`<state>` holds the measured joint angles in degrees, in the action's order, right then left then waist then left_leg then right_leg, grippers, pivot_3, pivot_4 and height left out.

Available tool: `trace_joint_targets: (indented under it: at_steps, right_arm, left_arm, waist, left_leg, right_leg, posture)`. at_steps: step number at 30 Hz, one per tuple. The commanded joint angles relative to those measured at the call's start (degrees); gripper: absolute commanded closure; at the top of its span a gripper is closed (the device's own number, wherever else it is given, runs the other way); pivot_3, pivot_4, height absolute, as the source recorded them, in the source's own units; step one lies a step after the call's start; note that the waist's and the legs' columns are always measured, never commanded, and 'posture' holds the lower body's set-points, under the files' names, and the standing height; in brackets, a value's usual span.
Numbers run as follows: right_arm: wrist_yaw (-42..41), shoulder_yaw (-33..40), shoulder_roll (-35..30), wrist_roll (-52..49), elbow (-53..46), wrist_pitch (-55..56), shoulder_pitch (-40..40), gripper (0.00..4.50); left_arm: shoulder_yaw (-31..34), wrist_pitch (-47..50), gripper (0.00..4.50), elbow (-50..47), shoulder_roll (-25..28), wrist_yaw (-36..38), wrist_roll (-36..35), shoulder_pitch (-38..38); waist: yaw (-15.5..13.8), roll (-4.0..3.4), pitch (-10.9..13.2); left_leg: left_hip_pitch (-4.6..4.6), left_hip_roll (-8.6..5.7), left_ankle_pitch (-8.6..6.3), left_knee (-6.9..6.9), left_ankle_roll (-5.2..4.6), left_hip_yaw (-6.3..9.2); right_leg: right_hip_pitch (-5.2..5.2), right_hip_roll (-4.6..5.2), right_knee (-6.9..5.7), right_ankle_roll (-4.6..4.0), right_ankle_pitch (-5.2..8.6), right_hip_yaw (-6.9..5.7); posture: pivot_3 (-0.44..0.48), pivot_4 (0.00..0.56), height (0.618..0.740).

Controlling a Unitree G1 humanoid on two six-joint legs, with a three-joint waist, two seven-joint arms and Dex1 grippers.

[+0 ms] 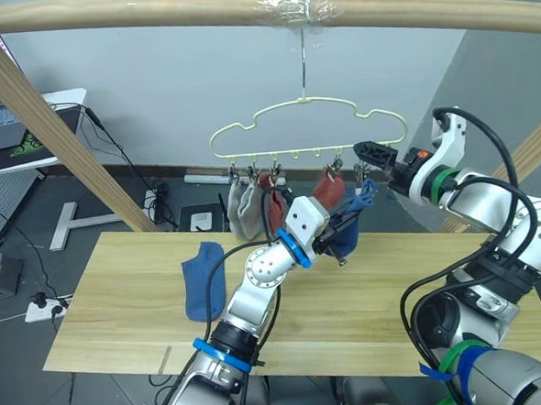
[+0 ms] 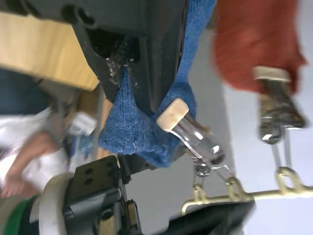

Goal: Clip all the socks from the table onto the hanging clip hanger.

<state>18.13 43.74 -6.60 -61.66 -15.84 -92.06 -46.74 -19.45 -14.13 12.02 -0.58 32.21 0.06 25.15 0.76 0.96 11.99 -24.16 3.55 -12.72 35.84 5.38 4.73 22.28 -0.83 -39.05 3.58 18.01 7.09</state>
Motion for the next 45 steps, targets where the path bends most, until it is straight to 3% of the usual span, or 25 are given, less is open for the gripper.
trace_joint_targets:
  at_steps: [1,2,6,12,16,22,25,28,32,36,45]
  right_arm:
    - [-4.2,-2.9,-5.2,-3.3,-4.4,-0.4,2.4,0.04]
    - [-5.2,-3.8,-6.3,-3.6,-5.1,-0.4,3.2,0.04]
    - [-9.7,-8.9,-11.3,-1.3,-10.5,4.7,8.5,0.0]
    - [-14.6,-16.7,-13.4,9.5,-14.7,21.6,20.0,0.0]
    - [-21.1,-27.1,-18.3,21.5,-17.5,35.5,29.8,0.0]
    - [-19.4,-35.9,-12.6,32.7,-19.9,50.5,34.3,0.0]
    - [-19.1,-40.6,-12.1,39.9,-19.2,56.1,34.9,0.6]
    - [-16.8,-43.5,-9.6,44.9,-17.4,60.2,34.5,1.53]
    - [-16.0,-44.9,-6.0,48.4,-15.3,63.6,33.8,1.53]
    - [-15.8,-45.0,-3.6,50.8,-12.0,65.6,32.2,2.37]
    - [-16.4,-44.0,-0.7,53.0,-5.6,67.7,28.9,2.37]
  left_arm:
    - [0.7,4.9,4.5,-1.7,-2.2,0.4,-3.8,0.2]
    - [0.8,5.9,4.5,-1.7,-2.2,0.5,-4.2,0.2]
    - [1.3,9.7,3.52,0.3,-2.4,0.7,-5.3,0.0]
    - [1.2,10.2,1.69,3.7,-1.1,2.6,-4.7,-1.7]
    - [2.8,11.5,0.51,2.6,1.4,4.2,-5.8,-3.0]
    - [6.5,14.5,0.51,-7.1,10.4,9.7,-9.3,-4.8]
    - [8.6,16.5,0.49,-11.1,13.7,11.2,-11.4,-4.5]
    - [12.0,18.9,0.49,-15.3,17.4,12.3,-13.8,-3.0]
    - [14.9,20.3,0.49,-17.9,20.5,12.5,-15.7,-1.2]
    - [15.4,21.9,0.49,-20.6,22.1,13.1,-17.1,-1.0]
    - [15.1,22.9,0.49,-22.3,21.5,12.2,-17.0,-2.1]
  waist:
    - [0.2,-0.01,0.0]
    - [0.4,-0.02,0.0]
    - [1.2,-0.12,-0.1]
    - [1.7,-0.19,-0.1]
    - [1.7,-0.2,-0.1]
    - [2.5,-0.24,-0.1]
    - [2.3,-0.26,-0.2]
    - [1.9,-0.24,-0.2]
    - [1.2,-0.24,-0.2]
    - [0.9,-0.24,-0.2]
    - [0.8,-0.24,-0.1]
  left_leg:
    - [0.0,0.0,0.0,0.01,0.0,0.0]
    - [-0.02,0.0,0.0,0.02,0.0,0.0]
    - [-0.01,0.0,0.0,0.01,-0.01,-0.01]
    - [0.03,0.0,0.01,0.04,-0.01,-0.01]
    - [0.01,-0.02,0.01,0.06,0.0,-0.02]
    - [0.09,0.02,0.03,0.07,0.02,-0.01]
    - [0.13,0.03,0.07,0.07,0.07,0.0]
    - [0.12,0.01,0.1,0.09,0.13,0.0]
    - [0.12,0.03,0.12,0.08,0.16,0.04]
    - [0.11,0.02,0.12,0.08,0.17,0.0]
    - [0.12,0.03,0.12,0.08,0.17,0.03]
  right_leg:
    - [0.0,0.0,0.0,0.0,0.0,0.0]
    - [0.0,0.0,0.01,0.0,0.0,0.01]
    - [0.01,-0.01,0.01,0.01,0.01,0.02]
    - [-0.01,-0.03,-0.01,0.01,0.01,0.04]
    - [-0.01,-0.02,0.01,0.02,0.01,0.04]
    - [-0.01,-0.04,-0.09,0.02,0.01,0.06]
    - [-0.05,-0.05,-0.09,0.02,0.01,0.06]
    - [-0.08,-0.03,-0.05,0.04,-0.01,0.06]
    - [-0.06,-0.04,-0.07,0.04,-0.01,0.02]
    - [-0.08,0.0,-0.04,0.04,-0.01,0.03]
    - [-0.07,-0.02,-0.1,0.02,-0.02,0.02]
  posture:
    - [-0.001,0.162,0.74]
    - [-0.003,0.161,0.74]
    - [-0.006,0.159,0.74]
    - [-0.006,0.152,0.74]
    - [-0.006,0.153,0.74]
    - [0.017,0.151,0.74]
    - [0.029,0.152,0.74]
    - [0.042,0.151,0.74]
    - [0.069,0.157,0.74]
    - [0.083,0.163,0.74]
    - [0.096,0.169,0.74]
